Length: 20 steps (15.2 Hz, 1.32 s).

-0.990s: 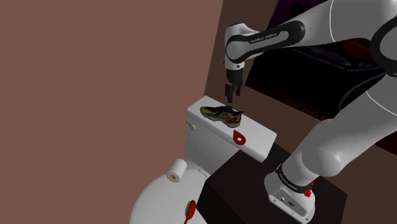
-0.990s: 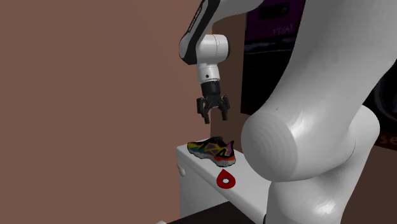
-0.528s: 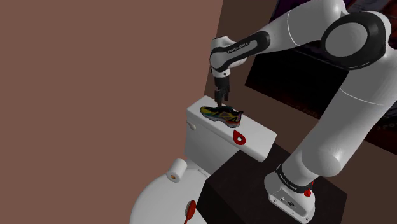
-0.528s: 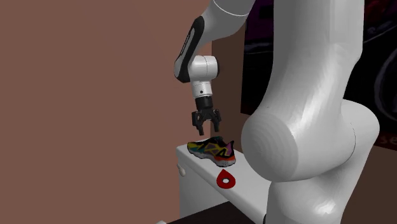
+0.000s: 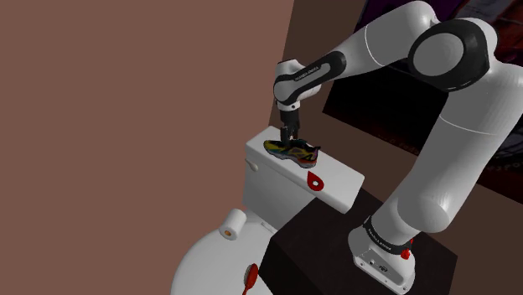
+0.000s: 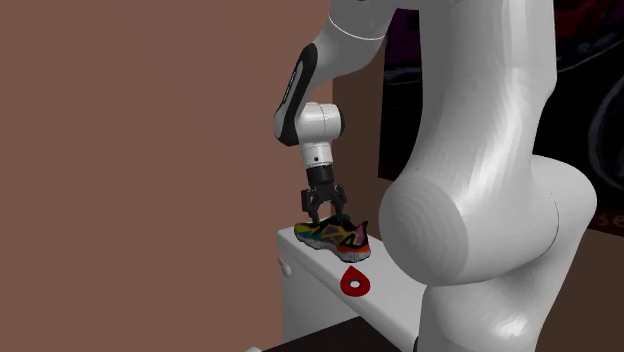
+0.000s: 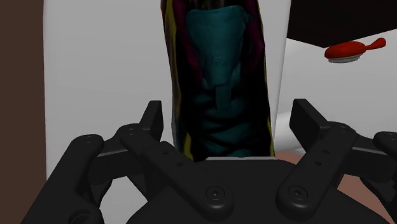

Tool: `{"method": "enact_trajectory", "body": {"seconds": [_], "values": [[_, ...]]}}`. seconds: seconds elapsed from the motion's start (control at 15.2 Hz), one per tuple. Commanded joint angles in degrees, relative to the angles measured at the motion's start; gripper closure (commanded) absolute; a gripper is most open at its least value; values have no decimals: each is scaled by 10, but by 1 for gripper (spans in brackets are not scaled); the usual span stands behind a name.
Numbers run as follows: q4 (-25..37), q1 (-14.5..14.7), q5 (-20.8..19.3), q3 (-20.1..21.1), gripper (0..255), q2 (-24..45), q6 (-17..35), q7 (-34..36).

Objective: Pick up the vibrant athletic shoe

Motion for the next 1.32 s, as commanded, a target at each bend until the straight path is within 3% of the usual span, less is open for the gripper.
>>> {"method": "enact_trajectory", "body": {"seconds": [0.0, 0.59, 1.25], "values": [[-2, 0, 0, 0, 255, 2, 4, 0], [-1, 0, 0, 0, 255, 1, 3, 0], [23, 2, -5, -1, 255, -45, -68, 0]]}}
